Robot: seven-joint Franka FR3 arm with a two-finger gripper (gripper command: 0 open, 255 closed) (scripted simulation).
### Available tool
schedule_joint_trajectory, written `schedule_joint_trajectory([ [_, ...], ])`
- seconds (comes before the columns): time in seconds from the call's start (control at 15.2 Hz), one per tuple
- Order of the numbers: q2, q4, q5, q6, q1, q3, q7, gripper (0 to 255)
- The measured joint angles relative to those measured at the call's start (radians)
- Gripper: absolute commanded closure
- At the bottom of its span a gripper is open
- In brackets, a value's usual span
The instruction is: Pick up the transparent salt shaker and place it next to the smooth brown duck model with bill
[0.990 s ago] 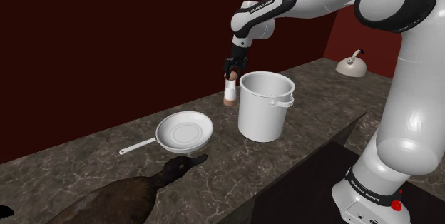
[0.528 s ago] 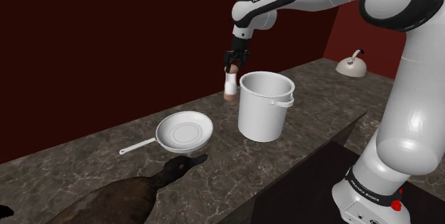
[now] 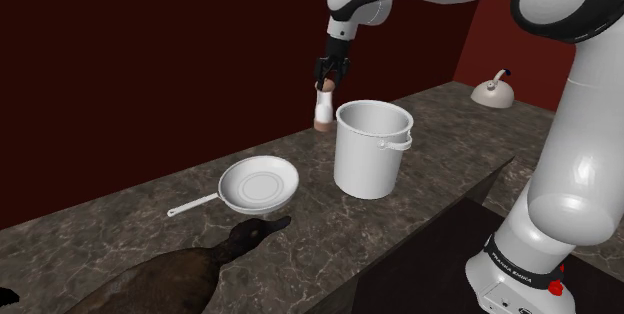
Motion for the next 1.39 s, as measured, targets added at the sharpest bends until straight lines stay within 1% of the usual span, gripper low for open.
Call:
schedule_joint_trajectory([
  [0.79,-0.007,0.15,-0.011,-0.155,-0.004,-0.003,0.026,255],
  [1.39,0.018,0.306,-0.012,-0.285,-0.009,-0.005,0.047,255],
])
